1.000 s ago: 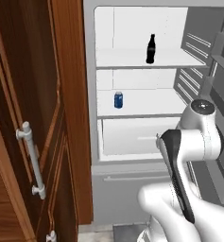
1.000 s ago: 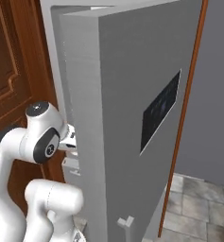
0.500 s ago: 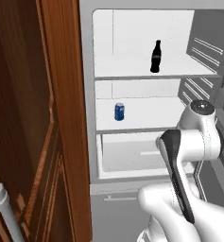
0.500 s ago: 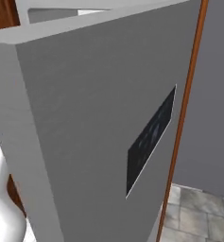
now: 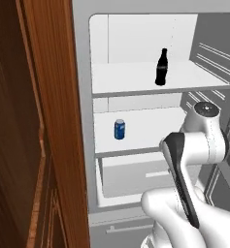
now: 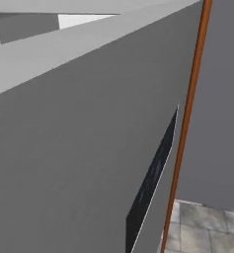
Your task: Open the fridge, grab two sodas, and place both sodas inside the bowl with ice on the dining counter.
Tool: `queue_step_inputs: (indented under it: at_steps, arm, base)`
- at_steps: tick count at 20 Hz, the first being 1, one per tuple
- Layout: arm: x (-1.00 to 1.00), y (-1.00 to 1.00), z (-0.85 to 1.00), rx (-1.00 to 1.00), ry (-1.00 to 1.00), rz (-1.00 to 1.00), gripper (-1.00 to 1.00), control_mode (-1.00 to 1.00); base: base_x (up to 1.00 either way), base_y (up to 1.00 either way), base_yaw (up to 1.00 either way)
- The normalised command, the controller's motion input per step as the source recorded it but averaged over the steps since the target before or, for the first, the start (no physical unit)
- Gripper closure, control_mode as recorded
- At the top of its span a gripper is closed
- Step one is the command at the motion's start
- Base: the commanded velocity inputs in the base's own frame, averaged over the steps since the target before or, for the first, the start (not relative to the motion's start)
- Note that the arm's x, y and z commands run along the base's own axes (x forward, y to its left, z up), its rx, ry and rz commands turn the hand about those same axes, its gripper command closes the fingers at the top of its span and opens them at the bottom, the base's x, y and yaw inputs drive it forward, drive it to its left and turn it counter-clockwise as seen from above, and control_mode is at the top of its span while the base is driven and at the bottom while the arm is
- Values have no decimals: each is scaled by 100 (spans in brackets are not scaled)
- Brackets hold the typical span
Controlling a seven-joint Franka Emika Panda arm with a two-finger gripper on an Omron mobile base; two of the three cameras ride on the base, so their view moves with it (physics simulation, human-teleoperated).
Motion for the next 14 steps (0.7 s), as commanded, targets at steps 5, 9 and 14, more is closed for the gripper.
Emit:
queue_step_inputs:
  at_steps: [5, 9, 14]
  arm:
    - [0, 0, 0, 0, 0, 0, -100, 100]
    - [0, 0, 0, 0, 0, 0, -100, 100]
    - [0, 0, 0, 0, 0, 0, -100, 100]
  base:
    - [1, 37, -4]
    - [0, 35, 0]
    - [18, 34, 0]
